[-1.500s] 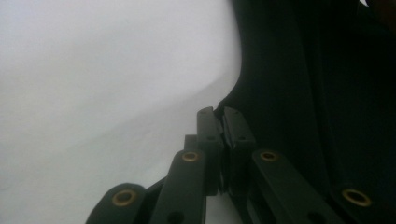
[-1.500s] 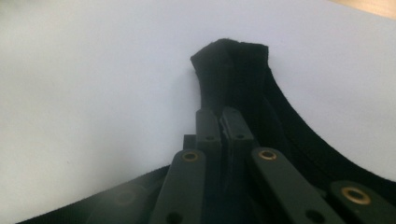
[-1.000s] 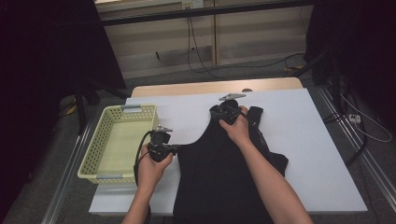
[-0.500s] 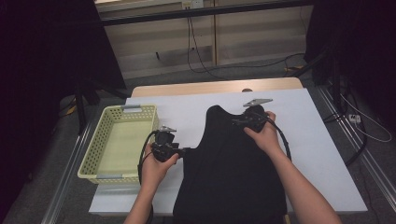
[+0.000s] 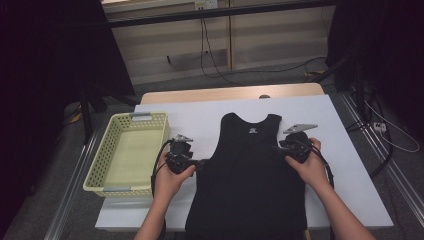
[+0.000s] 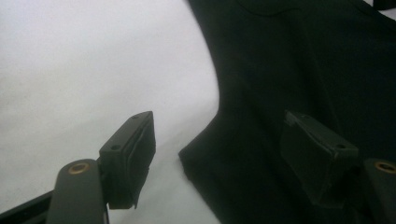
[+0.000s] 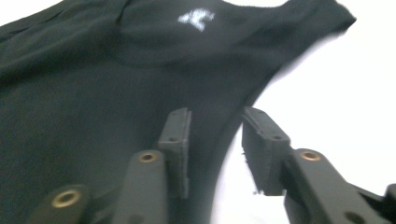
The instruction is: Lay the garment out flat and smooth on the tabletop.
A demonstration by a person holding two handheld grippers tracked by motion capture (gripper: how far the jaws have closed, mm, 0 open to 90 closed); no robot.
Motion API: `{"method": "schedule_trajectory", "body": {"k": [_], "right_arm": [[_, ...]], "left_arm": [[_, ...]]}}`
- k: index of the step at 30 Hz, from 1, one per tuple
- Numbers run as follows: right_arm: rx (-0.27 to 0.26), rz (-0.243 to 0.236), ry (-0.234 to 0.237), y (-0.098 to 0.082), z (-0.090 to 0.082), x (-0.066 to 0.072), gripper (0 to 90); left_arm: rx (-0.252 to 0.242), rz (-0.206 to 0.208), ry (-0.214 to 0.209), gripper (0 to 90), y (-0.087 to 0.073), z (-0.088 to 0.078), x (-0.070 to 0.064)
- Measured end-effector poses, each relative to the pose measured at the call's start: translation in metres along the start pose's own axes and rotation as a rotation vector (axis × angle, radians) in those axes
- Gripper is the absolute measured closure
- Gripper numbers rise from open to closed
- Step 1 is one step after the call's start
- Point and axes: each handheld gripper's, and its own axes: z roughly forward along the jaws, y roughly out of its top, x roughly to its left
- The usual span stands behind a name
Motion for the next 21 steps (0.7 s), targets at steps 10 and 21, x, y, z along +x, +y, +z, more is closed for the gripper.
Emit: {"method": "schedule_trajectory", "body": {"k": [10,21], "right_arm": [[0.03,0.007,0.07,-0.016,-0.007,0.004,89.2],[-0.023,0.042,0.015,-0.025,-0.025,-0.023,90.0]], "left_arm": [[-0.002,-0.009,0.013,26.2,-0.001,0.003,0.001],[0.006,0.002,0.02,26.4,-0.001,0.004,0.002]]}}
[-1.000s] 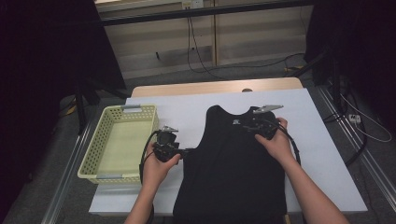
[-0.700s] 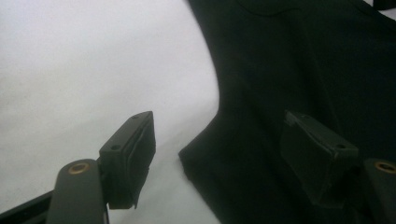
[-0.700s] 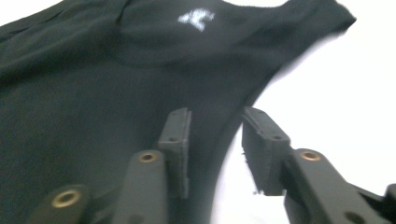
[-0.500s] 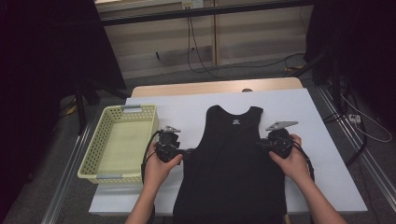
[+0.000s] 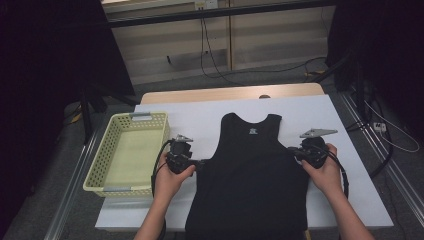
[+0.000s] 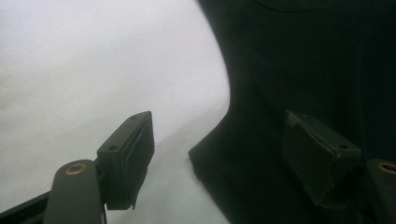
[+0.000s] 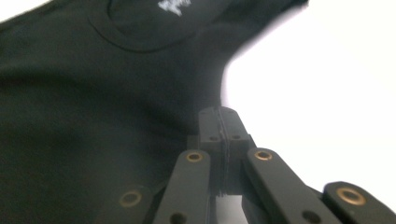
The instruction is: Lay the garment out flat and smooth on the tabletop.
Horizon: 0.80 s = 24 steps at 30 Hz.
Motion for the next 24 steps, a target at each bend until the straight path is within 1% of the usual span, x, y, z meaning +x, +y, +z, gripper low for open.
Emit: {"method": "schedule_trajectory", "body": {"k": [1,2,3,4,5,6,8,9,11,13,14,16,20,21,23,24], "right_arm": [[0.007,0.007,0.004,-0.003,0.002,-0.001,90.0],[0.005,0.012,-0.001,-0.005,0.003,-0.001,89.9],[0.0,0.015,0.004,-0.006,0.004,-0.001,89.0],[0.0,0.015,0.016,-0.007,0.005,0.001,85.4],[-0.004,0.005,0.015,-0.007,0.004,0.002,78.7],[-0.006,0.0,0.007,-0.007,0.003,0.004,70.1],[-0.006,0.007,0.01,-0.008,-0.001,0.005,69.1],[-0.022,0.017,0.016,-0.01,-0.006,0.006,68.3],[-0.031,0.036,0.004,-0.013,-0.015,0.006,63.8],[-0.045,0.037,-0.019,-0.019,-0.025,0.005,62.6],[-0.047,0.053,-0.034,-0.023,-0.03,0.005,60.8],[-0.04,0.05,-0.046,-0.031,-0.037,0.005,59.6],[-0.022,0.086,-0.06,-0.05,-0.049,0.004,57.5],[-0.027,0.097,-0.046,-0.053,-0.051,0.003,57.7],[-0.019,0.115,-0.02,-0.058,-0.051,0.004,59.4],[-0.007,0.108,-0.02,-0.059,-0.05,0.005,64.9]], "left_arm": [[0.005,0.003,-0.004,26.5,0.0,0.0,0.0],[0.004,-0.001,-0.001,26.6,-0.001,0.001,-0.001],[0.008,-0.003,-0.001,27.0,-0.001,0.002,-0.001],[0.009,-0.004,-0.001,27.7,-0.001,0.002,-0.001],[0.013,-0.002,0.001,28.2,-0.002,0.003,-0.001],[0.016,-0.005,-0.003,29.4,-0.002,0.003,-0.001],[0.017,-0.001,0.0,30.0,-0.003,0.004,0.0],[0.015,-0.001,-0.001,31.6,-0.003,0.005,-0.001],[0.017,0.0,-0.004,32.9,-0.004,0.004,-0.001],[0.014,-0.004,-0.005,33.7,-0.004,0.004,-0.001],[0.012,-0.004,0.002,34.3,-0.004,0.004,-0.001],[0.013,-0.003,0.004,34.4,-0.004,0.004,-0.001],[0.011,-0.009,0.007,34.6,-0.004,0.004,-0.002],[0.009,-0.004,0.009,34.6,-0.003,0.004,-0.003],[0.011,-0.003,0.005,34.5,-0.003,0.004,-0.005],[0.009,0.004,0.009,34.2,-0.002,0.004,-0.006]]}}
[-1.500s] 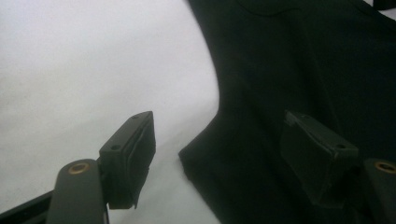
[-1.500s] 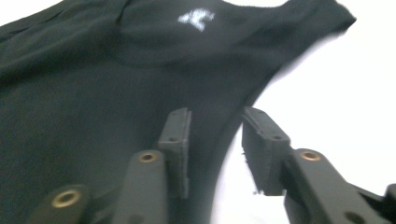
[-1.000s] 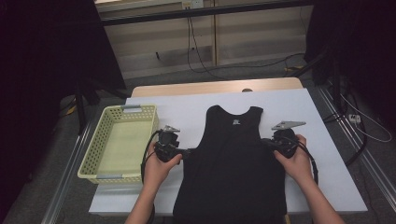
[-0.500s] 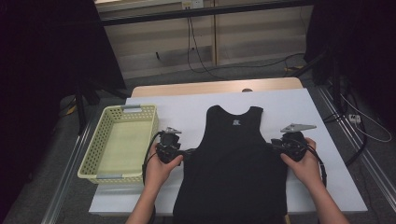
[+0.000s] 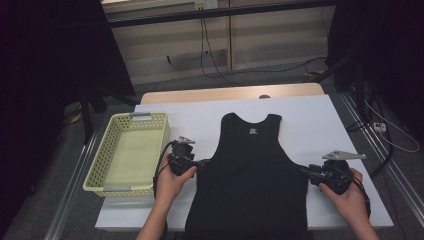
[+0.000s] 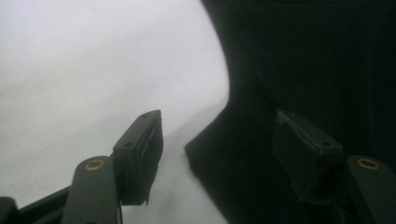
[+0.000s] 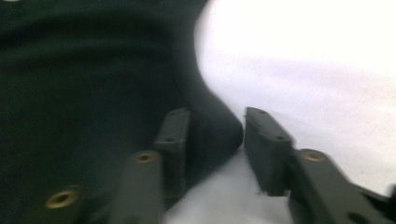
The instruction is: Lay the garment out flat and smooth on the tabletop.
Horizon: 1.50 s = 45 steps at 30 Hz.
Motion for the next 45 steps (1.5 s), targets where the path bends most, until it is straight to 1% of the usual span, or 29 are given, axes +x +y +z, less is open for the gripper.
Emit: {"method": "schedule_trajectory", "body": {"k": [1,2,3,4,6,7,10,11,13,14,17,18,19,20,23,24,25,28,30,31,32,36,37,38,39,40,42,44,45], "right_arm": [[-0.004,-0.013,-0.014,0.0,0.0,0.0,77.2],[-0.007,-0.012,0.005,0.0,0.0,0.0,85.4],[-0.007,-0.009,0.028,0.0,0.001,-0.001,85.9],[-0.002,-0.025,0.021,0.0,0.001,-0.002,86.7],[0.0,-0.013,0.018,0.001,0.0,-0.006,87.2],[0.001,-0.015,0.006,0.001,-0.001,-0.008,87.2],[0.001,-0.004,0.002,-0.001,-0.004,-0.014,87.3],[-0.003,-0.008,-0.013,-0.001,-0.006,-0.016,87.3],[-0.004,0.008,-0.002,-0.001,-0.007,-0.019,87.4],[-0.006,0.007,-0.014,-0.001,-0.008,-0.02,87.4],[0.0,-0.002,-0.02,0.0,-0.006,-0.02,87.4],[0.008,-0.006,-0.02,0.001,-0.005,-0.019,87.5],[0.009,-0.005,-0.019,0.002,-0.004,-0.019,87.5],[0.006,-0.003,-0.025,0.003,-0.004,-0.019,87.5],[0.008,0.0,-0.031,0.002,-0.005,-0.02,87.5],[0.003,-0.004,-0.033,0.001,-0.004,-0.019,87.6],[0.003,-0.004,-0.035,0.001,-0.005,-0.019,87.5],[0.004,-0.014,-0.043,0.001,-0.004,-0.017,87.6],[0.004,-0.023,-0.047,0.001,-0.004,-0.017,87.6],[0.004,-0.026,-0.049,0.001,-0.004,-0.016,87.6],[0.004,-0.029,-0.05,0.001,-0.004,-0.016,87.6],[-0.002,-0.031,-0.056,0.0,-0.004,-0.015,87.6],[-0.005,-0.03,-0.056,0.0,-0.004,-0.015,87.6],[-0.004,-0.032,-0.06,-0.001,-0.004,-0.014,87.5],[-0.003,-0.035,-0.061,0.0,-0.004,-0.014,87.5],[-0.002,-0.039,-0.065,0.0,-0.004,-0.013,87.5],[0.003,-0.047,-0.068,0.001,-0.003,-0.012,87.5],[0.006,-0.046,-0.07,0.002,-0.002,-0.011,87.5],[0.003,-0.043,-0.067,0.001,-0.002,-0.011,87.5]], "left_arm": [[0.003,0.001,0.003,33.8,0.0,0.0,-0.001],[0.005,-0.001,0.004,33.9,0.0,0.0,-0.001],[0.0,-0.002,0.004,33.9,0.001,0.0,-0.001],[-0.004,0.0,0.008,34.0,0.001,-0.001,-0.001],[-0.012,-0.006,0.015,34.4,0.002,-0.002,0.0],[-0.013,-0.01,0.015,34.9,0.002,-0.002,0.001],[-0.004,-0.011,0.02,37.3,0.002,-0.001,0.003],[0.004,-0.009,0.015,37.6,0.001,0.0,0.003],[0.004,-0.014,0.022,38.8,0.001,0.001,0.002],[0.006,-0.015,0.02,38.8,0.0,0.002,0.002],[0.006,-0.008,0.018,38.8,-0.001,0.002,0.002],[0.002,-0.016,0.017,38.8,-0.002,0.002,0.002],[0.004,-0.012,0.012,38.8,-0.003,0.001,0.003],[0.006,-0.015,0.016,38.8,-0.005,0.001,0.003],[0.004,-0.028,0.01,38.8,-0.005,0.0,0.006],[0.0,-0.031,0.015,38.8,-0.004,0.0,0.006],[-0.003,-0.025,0.029,39.1,-0.003,0.0,0.005],[-0.002,-0.02,0.025,39.7,-0.002,0.002,0.002],[0.002,-0.016,0.037,40.4,-0.001,0.003,0.002],[0.002,-0.018,0.034,41.0,-0.001,0.003,0.003],[-0.001,-0.03,0.038,42.6,-0.002,0.004,0.003],[0.012,-0.029,0.039,44.2,0.0,0.006,0.002],[0.011,-0.028,0.047,44.4,0.001,0.007,0.001],[0.013,-0.031,0.049,46.9,0.0,0.007,0.001],[0.014,-0.041,0.059,49.0,0.0,0.007,0.001],[0.014,-0.04,0.062,49.5,-0.001,0.007,0.002],[0.018,-0.047,0.067,53.7,-0.001,0.006,0.004],[0.027,-0.06,0.048,57.9,-0.002,0.007,0.007],[0.026,-0.064,0.06,60.1,-0.003,0.009,0.007]]}}
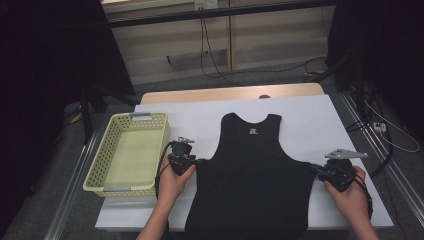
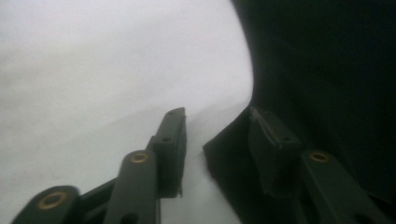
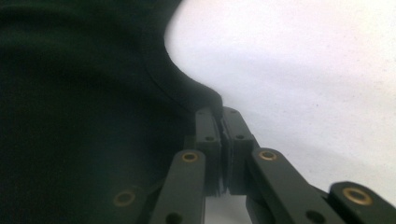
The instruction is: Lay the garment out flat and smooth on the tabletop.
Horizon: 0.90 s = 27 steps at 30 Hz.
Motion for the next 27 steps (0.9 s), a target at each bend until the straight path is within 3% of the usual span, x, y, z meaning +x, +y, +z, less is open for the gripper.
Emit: {"method": "schedule_trajectory", "body": {"k": [7,10,15,18,21,22,24,27], "right_arm": [[-0.005,-0.014,-0.009,-0.001,0.0,0.003,87.5],[-0.011,-0.018,-0.003,-0.001,0.001,0.002,87.4],[-0.022,-0.024,0.003,-0.002,0.001,0.003,87.3],[-0.027,-0.018,0.024,-0.001,0.003,0.002,87.2],[-0.026,-0.021,0.046,0.002,0.006,0.005,87.1],[-0.028,-0.025,0.048,0.003,0.007,0.005,87.0],[-0.03,-0.027,0.056,0.005,0.007,0.007,87.0],[-0.038,-0.038,0.042,0.008,0.002,0.007,87.1]], "left_arm": [[0.008,-0.04,-0.039,72.8,-0.001,0.003,0.005],[0.017,-0.051,-0.083,85.6,0.0,0.004,0.007],[0.02,0.004,-0.017,88.9,0.007,0.002,-0.001],[-0.025,-0.008,0.014,89.3,0.011,-0.009,0.002],[-0.05,0.014,0.054,89.5,0.014,-0.02,0.004],[-0.065,0.024,0.087,89.6,0.016,-0.023,0.002],[-0.068,0.038,0.083,89.5,0.017,-0.027,0.0],[-0.093,0.028,0.087,89.5,0.019,-0.031,0.001]]}}
